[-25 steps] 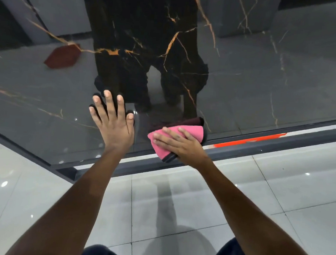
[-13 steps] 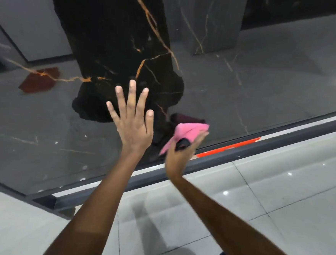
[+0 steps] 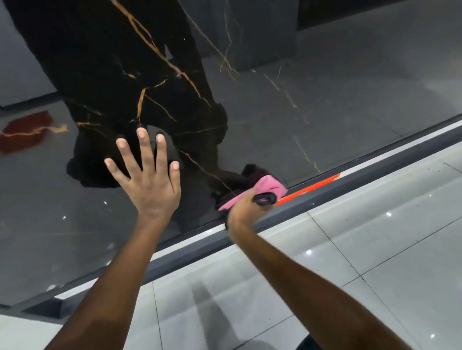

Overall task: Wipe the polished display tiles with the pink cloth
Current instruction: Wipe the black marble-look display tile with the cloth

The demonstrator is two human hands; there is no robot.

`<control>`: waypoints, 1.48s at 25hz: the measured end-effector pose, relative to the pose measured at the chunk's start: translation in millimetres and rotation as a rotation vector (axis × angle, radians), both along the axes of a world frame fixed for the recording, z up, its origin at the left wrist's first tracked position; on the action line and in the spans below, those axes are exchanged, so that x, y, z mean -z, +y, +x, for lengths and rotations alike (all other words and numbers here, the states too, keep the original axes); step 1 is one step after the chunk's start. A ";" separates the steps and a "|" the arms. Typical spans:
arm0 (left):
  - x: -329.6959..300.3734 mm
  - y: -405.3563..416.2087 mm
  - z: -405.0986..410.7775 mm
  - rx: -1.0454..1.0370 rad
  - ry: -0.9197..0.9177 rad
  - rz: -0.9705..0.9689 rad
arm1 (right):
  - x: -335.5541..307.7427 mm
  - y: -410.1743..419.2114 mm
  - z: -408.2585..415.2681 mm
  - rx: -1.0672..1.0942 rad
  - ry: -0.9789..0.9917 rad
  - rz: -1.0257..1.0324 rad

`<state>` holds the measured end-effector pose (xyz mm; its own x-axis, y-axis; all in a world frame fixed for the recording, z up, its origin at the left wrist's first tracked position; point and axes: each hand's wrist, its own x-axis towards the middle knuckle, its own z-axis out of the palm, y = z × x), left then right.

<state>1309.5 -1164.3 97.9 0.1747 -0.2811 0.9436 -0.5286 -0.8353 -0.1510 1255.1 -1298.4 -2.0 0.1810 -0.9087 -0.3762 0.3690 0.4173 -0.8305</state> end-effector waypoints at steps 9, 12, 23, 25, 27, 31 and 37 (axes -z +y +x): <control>3.8 -2.1 4.5 -0.050 -0.035 -0.008 | -43.7 -96.5 -16.9 0.133 -0.005 -0.031; -4.3 -3.4 -2.2 0.017 0.055 -0.065 | -81.9 -3.1 -8.0 0.035 0.118 -0.525; -199.6 5.2 -0.5 -0.023 0.035 -0.478 | -245.2 -138.4 -41.3 0.252 0.252 -1.129; -192.1 4.0 2.5 -0.116 0.047 -0.436 | -258.3 -101.9 -29.7 0.280 0.212 -1.175; -189.3 3.8 3.2 -0.122 0.065 -0.366 | -233.8 -32.7 -20.7 0.112 0.339 -1.807; -196.4 7.1 1.4 -0.121 0.087 -0.347 | -244.8 -55.5 -28.8 0.018 0.537 -2.530; -193.8 6.5 2.6 -0.136 0.119 -0.312 | -331.9 -99.1 -27.6 0.238 0.250 -1.219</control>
<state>1312.2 -1157.8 291.7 0.3041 0.0501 0.9513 -0.4083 -0.8954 0.1777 1227.5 -1397.5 329.9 0.0108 -0.6889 0.7248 0.1079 -0.7198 -0.6858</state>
